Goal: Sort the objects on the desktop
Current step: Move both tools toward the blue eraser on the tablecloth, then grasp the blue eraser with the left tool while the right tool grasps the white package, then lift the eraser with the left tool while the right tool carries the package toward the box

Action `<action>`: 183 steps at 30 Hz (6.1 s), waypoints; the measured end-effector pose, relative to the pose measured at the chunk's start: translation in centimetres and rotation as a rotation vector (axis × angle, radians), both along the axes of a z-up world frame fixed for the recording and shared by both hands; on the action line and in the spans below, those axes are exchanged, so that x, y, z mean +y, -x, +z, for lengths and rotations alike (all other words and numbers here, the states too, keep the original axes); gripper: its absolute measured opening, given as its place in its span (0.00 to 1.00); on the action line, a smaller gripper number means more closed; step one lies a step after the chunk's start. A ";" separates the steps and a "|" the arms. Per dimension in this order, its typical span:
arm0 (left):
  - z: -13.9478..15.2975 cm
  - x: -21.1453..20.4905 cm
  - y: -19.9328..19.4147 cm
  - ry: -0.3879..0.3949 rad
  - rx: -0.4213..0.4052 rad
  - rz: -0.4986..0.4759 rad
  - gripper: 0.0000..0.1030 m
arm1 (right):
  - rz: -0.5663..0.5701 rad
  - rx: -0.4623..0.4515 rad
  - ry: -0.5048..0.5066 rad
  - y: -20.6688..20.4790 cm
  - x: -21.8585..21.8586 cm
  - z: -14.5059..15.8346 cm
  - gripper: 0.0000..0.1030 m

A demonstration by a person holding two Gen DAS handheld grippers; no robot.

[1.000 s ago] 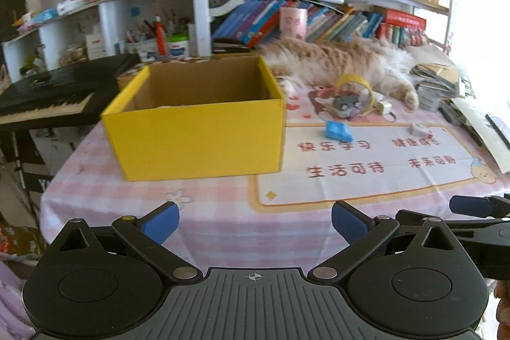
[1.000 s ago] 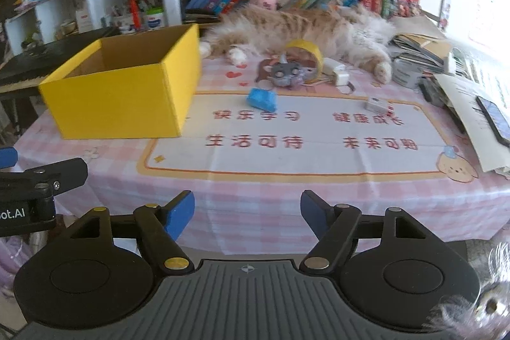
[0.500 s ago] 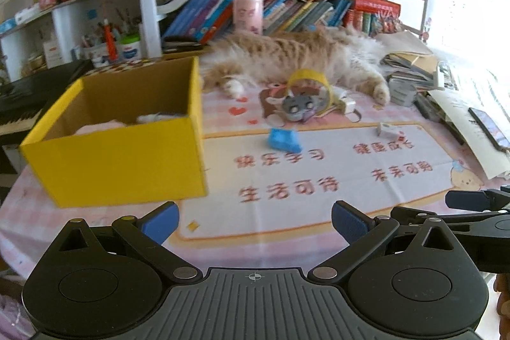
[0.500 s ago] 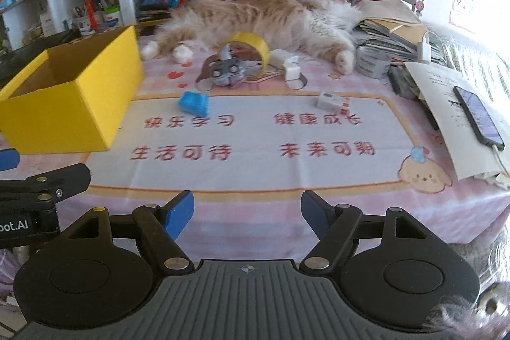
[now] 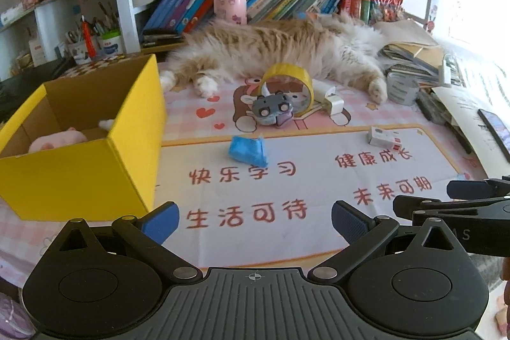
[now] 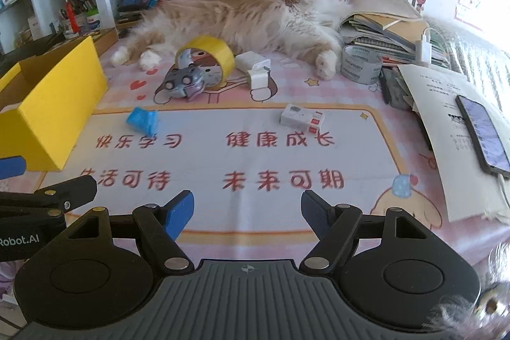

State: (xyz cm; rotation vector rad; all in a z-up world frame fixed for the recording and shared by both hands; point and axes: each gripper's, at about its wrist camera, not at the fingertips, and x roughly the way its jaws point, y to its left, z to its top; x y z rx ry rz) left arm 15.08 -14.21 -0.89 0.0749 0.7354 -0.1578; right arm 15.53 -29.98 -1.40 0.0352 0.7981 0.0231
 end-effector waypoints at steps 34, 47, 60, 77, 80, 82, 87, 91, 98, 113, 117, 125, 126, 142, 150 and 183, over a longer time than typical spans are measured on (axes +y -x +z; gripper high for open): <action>-6.2 -3.8 -15.0 -0.096 0.062 0.134 0.94 | -0.037 0.047 -0.001 -15.0 -8.2 -5.8 0.70; -6.9 -3.2 -14.9 -0.017 0.093 0.105 0.41 | -0.057 0.012 0.000 -15.4 -7.9 -6.1 0.69; -5.2 -2.6 -12.7 0.095 0.105 0.112 0.39 | 0.006 -0.020 0.013 -16.1 -7.3 -6.1 0.29; -4.1 -2.4 -10.8 0.105 0.089 0.124 0.39 | 0.102 -0.035 0.028 -17.5 -7.1 -6.4 0.31; -3.8 -2.5 -10.4 0.112 0.083 0.120 0.38 | 0.115 -0.037 0.028 -17.6 -7.0 -6.3 0.27; -3.6 -2.5 -10.2 0.119 0.078 0.119 0.38 | 0.118 -0.031 0.020 -17.7 -7.1 -6.3 0.26; -2.8 -2.4 -9.3 0.137 0.065 0.113 0.38 | 0.127 -0.034 -0.012 -16.8 -7.1 -5.2 0.26; -1.9 -2.1 -8.5 0.151 0.057 0.099 0.38 | 0.125 -0.045 -0.049 -15.7 -7.2 -3.8 0.26; -0.7 -1.1 -7.2 0.192 0.047 0.103 0.38 | 0.158 -0.067 -0.069 -13.1 -6.7 -1.6 0.26; 1.6 2.0 -2.9 0.174 -0.013 0.008 0.38 | 0.179 -0.043 -0.120 -6.6 -3.0 0.3 0.26; 1.4 3.5 -1.8 0.175 -0.009 -0.002 0.38 | 0.169 -0.032 -0.130 -5.1 -1.4 0.3 0.26; 1.5 6.4 0.8 0.202 -0.015 -0.022 0.37 | 0.190 -0.041 -0.122 -2.4 2.1 0.7 0.26; 1.5 6.7 1.1 0.203 -0.012 -0.022 0.37 | 0.190 -0.046 -0.122 -2.0 2.6 0.8 0.27; 1.0 13.3 6.0 0.239 0.018 -0.016 0.37 | 0.266 -0.026 -0.047 3.8 10.4 0.4 0.26; 0.7 15.4 8.6 0.218 0.027 -0.059 0.37 | 0.222 -0.003 -0.082 6.9 12.7 -0.4 0.27; 0.4 22.5 14.2 0.244 0.009 0.038 0.37 | 0.386 0.034 -0.058 11.5 21.7 -0.7 0.27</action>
